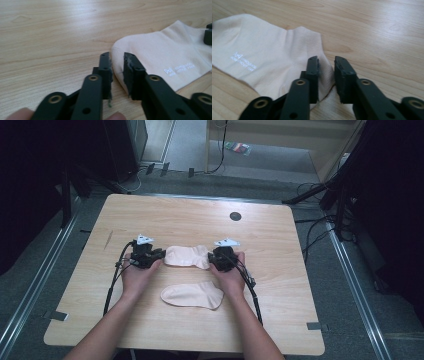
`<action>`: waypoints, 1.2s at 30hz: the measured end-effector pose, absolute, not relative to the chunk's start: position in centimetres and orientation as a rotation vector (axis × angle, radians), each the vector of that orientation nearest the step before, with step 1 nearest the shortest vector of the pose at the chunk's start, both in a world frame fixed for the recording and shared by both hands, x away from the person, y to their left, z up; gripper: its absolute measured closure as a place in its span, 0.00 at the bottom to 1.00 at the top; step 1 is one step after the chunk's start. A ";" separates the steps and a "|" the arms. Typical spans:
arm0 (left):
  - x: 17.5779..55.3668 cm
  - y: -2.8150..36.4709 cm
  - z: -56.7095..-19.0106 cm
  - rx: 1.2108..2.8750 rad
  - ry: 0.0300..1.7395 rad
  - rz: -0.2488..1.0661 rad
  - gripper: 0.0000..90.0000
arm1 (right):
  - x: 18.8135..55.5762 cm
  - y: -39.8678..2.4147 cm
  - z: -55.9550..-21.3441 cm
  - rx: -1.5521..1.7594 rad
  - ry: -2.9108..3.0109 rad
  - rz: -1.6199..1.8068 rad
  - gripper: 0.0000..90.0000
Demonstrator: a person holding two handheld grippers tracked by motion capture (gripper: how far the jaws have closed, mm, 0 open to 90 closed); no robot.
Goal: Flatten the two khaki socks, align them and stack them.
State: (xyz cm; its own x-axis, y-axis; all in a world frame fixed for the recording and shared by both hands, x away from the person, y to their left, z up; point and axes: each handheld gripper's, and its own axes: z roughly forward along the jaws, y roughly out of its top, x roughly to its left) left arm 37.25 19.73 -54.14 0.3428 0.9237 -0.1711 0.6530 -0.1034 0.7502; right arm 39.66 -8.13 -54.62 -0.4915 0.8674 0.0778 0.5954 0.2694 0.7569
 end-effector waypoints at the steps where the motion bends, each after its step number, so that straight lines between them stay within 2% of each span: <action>1: 37.3 19.7 -54.3 1.841 1.391 0.419 0.89 | 39.6 -8.1 -54.6 1.324 2.203 1.073 0.88; 3: 37.3 19.7 -54.5 1.831 1.387 0.378 0.90 | 39.5 -8.0 -54.6 1.316 2.207 1.066 0.93; 5: 37.3 19.8 -54.5 1.835 1.382 0.372 0.98 | 39.4 -8.1 -54.5 1.336 2.208 1.071 0.95; 7: 37.3 19.8 -54.4 1.838 1.370 0.369 1.00 | 39.4 -8.3 -54.4 1.339 2.213 1.080 0.95; 22: 35.8 20.4 -52.4 1.814 1.284 0.419 1.00 | 38.8 -10.3 -52.6 1.361 2.186 1.181 0.96; 36: 31.9 21.3 -50.3 1.776 1.196 0.417 1.00 | 36.0 -11.8 -49.5 1.312 2.198 1.236 0.97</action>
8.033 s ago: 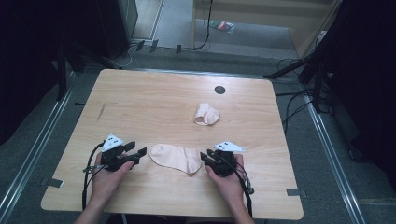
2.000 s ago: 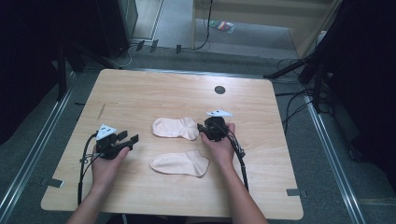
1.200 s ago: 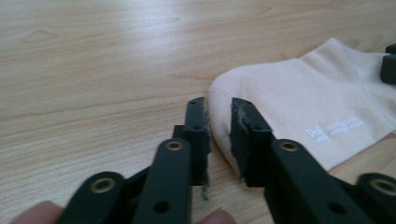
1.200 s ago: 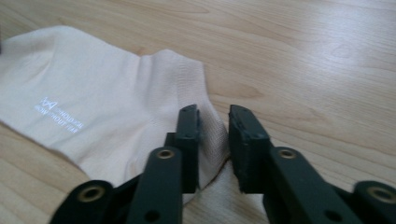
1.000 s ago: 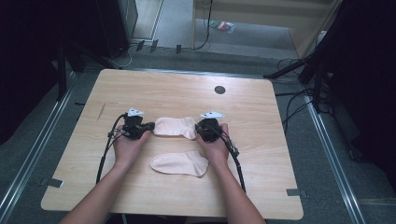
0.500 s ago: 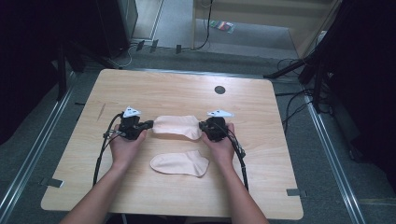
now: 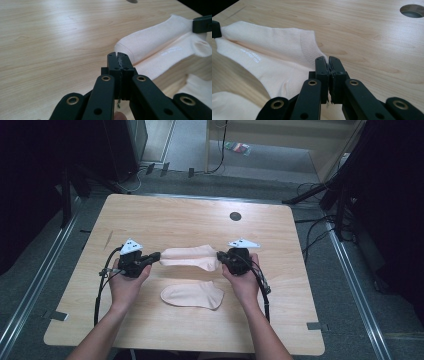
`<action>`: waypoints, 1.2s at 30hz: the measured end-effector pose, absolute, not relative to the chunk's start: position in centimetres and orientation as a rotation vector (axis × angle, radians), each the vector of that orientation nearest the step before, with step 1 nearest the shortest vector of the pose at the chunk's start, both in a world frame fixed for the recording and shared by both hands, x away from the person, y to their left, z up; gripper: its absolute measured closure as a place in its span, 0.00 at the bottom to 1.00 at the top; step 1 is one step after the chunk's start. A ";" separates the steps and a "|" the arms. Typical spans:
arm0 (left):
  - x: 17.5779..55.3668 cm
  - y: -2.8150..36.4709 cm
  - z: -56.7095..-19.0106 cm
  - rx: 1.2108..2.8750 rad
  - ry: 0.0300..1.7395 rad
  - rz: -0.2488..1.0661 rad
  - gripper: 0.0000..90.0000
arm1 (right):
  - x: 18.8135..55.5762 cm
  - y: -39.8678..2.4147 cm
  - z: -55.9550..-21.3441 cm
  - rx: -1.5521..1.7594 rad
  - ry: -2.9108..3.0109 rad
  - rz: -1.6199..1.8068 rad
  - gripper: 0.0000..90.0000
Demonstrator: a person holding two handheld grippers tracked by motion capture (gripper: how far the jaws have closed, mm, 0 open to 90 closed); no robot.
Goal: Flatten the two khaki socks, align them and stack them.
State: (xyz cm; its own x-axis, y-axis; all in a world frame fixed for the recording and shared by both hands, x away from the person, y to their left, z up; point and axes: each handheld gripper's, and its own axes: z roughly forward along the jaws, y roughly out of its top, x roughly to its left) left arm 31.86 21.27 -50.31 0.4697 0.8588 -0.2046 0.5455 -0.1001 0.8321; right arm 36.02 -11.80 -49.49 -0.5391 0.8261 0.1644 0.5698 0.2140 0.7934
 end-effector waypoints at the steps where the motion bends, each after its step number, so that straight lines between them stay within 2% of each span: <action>1: 31.5 21.3 -50.2 1.775 1.191 0.414 1.00 | 35.7 -11.9 -49.3 1.311 2.201 1.234 0.97; 9: 27.9 20.9 -50.2 1.813 1.148 0.389 1.00 | 32.4 -12.7 -48.9 1.286 2.255 1.228 0.97; 17: 25.0 20.5 -51.1 1.866 1.139 0.365 1.00 | 29.4 -13.5 -50.0 1.286 2.326 1.204 0.97; 36: 23.8 19.0 -53.2 1.985 1.113 0.374 1.00 | 27.9 -13.6 -52.6 1.302 2.398 1.136 0.97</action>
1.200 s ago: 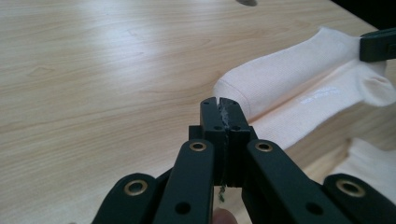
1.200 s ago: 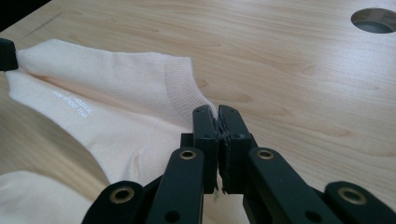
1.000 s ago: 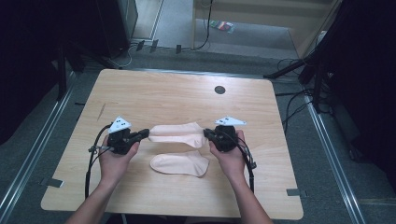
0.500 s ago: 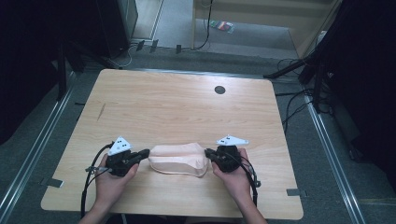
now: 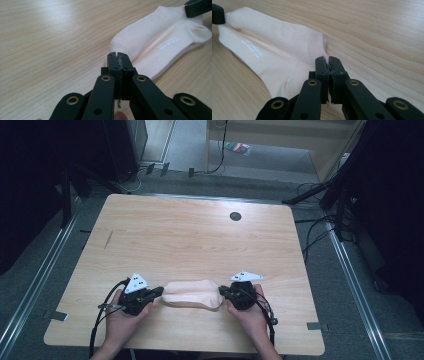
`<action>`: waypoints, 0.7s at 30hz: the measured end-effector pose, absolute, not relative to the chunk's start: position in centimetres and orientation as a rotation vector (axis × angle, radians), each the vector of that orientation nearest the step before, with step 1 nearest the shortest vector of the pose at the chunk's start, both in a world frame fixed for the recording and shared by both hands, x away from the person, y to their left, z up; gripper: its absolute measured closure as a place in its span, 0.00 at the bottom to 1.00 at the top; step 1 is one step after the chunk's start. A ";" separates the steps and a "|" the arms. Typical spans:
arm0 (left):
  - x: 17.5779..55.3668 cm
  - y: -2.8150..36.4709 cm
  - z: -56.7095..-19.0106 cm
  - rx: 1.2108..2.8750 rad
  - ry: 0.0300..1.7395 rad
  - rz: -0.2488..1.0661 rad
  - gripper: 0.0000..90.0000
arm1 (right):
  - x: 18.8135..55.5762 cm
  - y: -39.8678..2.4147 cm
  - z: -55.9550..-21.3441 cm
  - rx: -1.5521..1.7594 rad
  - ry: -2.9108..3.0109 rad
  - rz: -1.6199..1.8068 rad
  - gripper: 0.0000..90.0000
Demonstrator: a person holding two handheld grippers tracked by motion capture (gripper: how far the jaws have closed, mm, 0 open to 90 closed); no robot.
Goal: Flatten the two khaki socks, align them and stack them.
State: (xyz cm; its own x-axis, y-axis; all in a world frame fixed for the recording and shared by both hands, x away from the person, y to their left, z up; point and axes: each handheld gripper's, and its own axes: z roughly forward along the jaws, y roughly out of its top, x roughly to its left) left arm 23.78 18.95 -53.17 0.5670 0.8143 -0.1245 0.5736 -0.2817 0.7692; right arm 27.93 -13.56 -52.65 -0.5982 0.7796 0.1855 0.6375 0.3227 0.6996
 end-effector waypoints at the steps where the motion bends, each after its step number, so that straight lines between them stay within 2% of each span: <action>1: 23.9 18.8 -53.6 2.002 1.111 0.364 1.00 | 27.9 -13.5 -52.8 1.295 2.401 1.128 0.97; 3: 23.9 18.5 -54.0 2.003 1.110 0.362 1.00 | 28.0 -13.3 -53.4 1.289 2.404 1.116 0.93; 5: 23.8 18.4 -54.2 2.001 1.099 0.358 0.98 | 27.8 -13.2 -53.6 1.291 2.376 1.135 0.77; 8: 23.8 18.6 -54.1 1.954 1.101 0.345 0.71 | 27.7 -13.4 -53.2 1.280 2.343 1.203 0.63; 10: 23.7 18.9 -53.9 1.921 1.093 0.334 0.68 | 27.5 -13.7 -52.9 1.300 2.307 1.238 0.61; 13: 23.6 19.4 -53.7 1.865 1.088 0.370 0.58 | 27.4 -14.4 -52.6 1.308 2.237 1.286 0.53; 16: 23.7 20.0 -53.7 1.824 1.098 0.403 0.43 | 27.3 -15.3 -52.4 1.326 2.157 1.323 0.44; 21: 23.9 21.3 -53.6 1.756 1.161 0.367 0.16 | 27.4 -16.2 -52.4 1.309 2.115 1.355 0.26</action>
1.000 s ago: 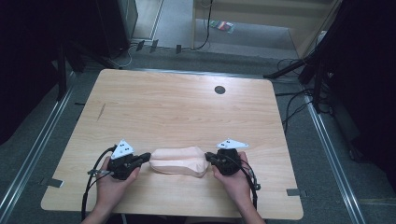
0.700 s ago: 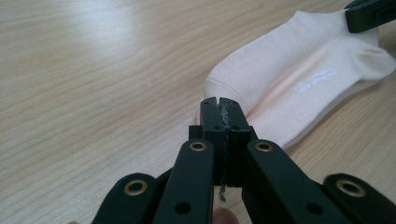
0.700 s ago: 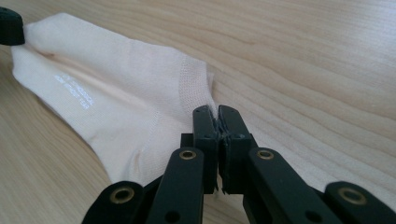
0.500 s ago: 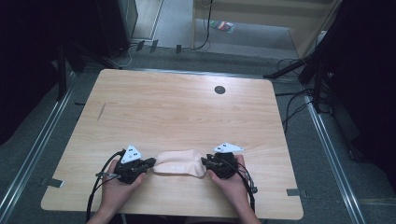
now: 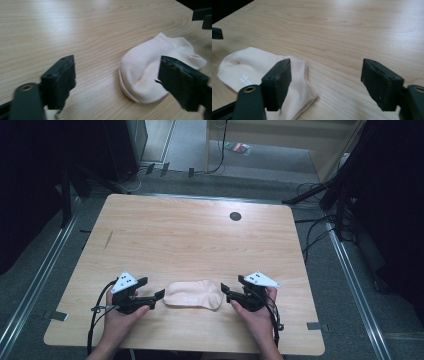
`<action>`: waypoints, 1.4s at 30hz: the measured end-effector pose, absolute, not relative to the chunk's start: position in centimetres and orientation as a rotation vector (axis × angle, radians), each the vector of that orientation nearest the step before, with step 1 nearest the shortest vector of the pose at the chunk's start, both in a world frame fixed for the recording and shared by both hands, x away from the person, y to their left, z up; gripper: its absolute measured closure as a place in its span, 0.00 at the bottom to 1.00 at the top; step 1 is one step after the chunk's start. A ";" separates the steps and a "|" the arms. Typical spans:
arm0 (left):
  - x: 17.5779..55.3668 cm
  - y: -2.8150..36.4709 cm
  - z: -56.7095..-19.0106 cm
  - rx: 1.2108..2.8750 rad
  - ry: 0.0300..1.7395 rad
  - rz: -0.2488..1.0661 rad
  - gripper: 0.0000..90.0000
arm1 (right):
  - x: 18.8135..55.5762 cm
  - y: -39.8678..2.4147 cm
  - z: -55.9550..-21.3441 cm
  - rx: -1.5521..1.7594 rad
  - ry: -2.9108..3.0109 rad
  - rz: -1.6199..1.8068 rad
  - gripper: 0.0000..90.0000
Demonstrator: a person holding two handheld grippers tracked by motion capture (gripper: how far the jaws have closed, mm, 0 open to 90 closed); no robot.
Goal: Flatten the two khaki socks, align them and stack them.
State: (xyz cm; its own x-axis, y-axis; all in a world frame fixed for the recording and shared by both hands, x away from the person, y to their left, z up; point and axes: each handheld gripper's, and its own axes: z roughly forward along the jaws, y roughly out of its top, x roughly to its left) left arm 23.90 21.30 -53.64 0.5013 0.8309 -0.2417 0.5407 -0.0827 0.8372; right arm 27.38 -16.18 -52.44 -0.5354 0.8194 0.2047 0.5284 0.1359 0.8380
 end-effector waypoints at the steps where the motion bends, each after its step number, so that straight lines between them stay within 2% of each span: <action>1: 23.9 21.4 -53.6 1.751 1.156 0.368 0.14 | 27.4 -16.3 -52.5 1.310 2.103 1.360 0.23; 4: 23.7 21.9 -53.4 1.739 1.148 0.391 0.08 | 27.4 -16.6 -52.5 1.317 2.091 1.362 0.15; 18: 23.3 26.2 -53.9 1.720 1.226 0.460 0.08 | 27.0 -19.5 -53.0 1.357 2.060 1.307 0.16; 42: 20.9 33.9 -54.7 1.658 1.389 0.573 0.08 | 24.4 -28.4 -53.9 1.481 1.911 1.268 0.15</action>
